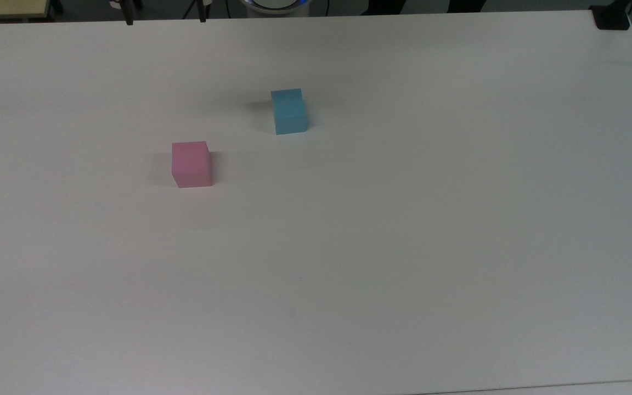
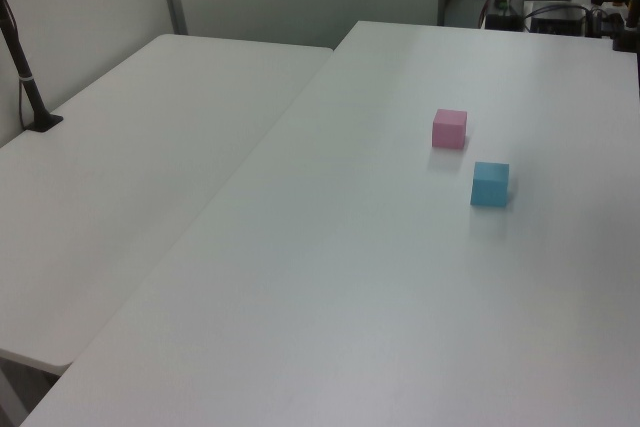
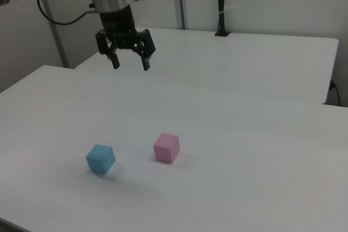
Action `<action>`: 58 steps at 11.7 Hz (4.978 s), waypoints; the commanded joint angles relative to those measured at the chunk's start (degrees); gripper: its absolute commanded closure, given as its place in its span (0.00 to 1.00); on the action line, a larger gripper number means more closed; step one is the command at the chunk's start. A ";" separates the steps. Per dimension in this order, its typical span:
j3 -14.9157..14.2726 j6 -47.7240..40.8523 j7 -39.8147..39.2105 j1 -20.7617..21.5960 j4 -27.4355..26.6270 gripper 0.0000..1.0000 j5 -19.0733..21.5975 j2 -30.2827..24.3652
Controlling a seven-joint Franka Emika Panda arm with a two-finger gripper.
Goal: Put blue cube on pink cube
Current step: 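Move the open gripper over the light-blue cube and lower it, then close the gripper around the light-blue cube, then lift the light-blue cube and carry it above the pink cube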
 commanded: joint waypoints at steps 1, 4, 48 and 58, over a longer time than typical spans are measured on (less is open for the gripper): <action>0.38 -2.31 -1.66 0.82 -3.60 0.00 -0.64 0.45; 0.38 -2.14 -1.13 2.75 -4.93 0.00 -0.64 1.69; 3.54 27.51 24.89 8.83 -34.58 0.58 -3.98 -3.75; 2.57 15.09 8.98 -2.78 -13.10 0.58 0.86 -2.00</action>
